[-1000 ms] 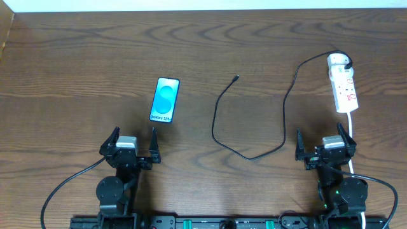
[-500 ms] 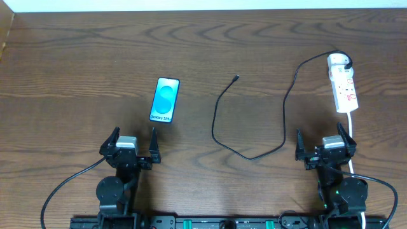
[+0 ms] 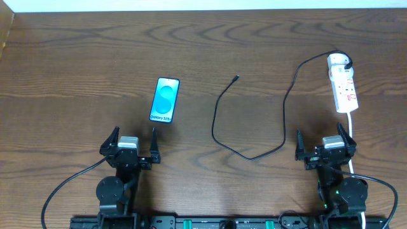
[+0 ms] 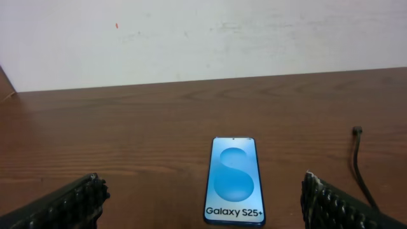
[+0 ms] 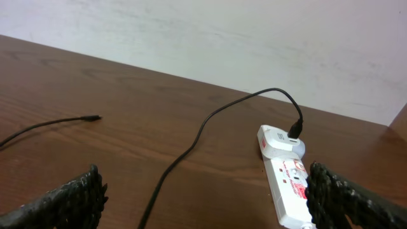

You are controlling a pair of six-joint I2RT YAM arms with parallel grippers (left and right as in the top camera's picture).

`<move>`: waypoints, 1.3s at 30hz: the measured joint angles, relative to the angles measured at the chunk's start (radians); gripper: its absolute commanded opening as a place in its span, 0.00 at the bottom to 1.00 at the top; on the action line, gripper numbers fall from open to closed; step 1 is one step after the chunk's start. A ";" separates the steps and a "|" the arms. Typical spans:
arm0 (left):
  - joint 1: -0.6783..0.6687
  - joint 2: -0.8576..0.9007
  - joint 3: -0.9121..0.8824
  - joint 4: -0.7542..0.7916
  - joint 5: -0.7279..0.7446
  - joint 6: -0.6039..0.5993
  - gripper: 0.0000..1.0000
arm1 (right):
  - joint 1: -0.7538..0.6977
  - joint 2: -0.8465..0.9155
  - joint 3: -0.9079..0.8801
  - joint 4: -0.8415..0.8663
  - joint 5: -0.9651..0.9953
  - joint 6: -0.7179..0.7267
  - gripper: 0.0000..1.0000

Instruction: Plug charger to phone and switch on socket

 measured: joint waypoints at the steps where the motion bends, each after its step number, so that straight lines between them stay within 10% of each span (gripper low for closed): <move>1: 0.000 0.000 -0.001 0.001 0.000 0.003 0.99 | 0.000 0.000 0.000 0.000 0.000 0.000 0.99; 18: 0.000 0.126 0.026 -0.001 0.002 0.002 0.99 | 0.000 0.000 0.000 0.000 0.000 0.000 0.99; 39: 0.000 0.703 0.537 -0.087 0.127 -0.010 0.99 | 0.000 0.000 0.000 0.000 0.000 0.000 0.99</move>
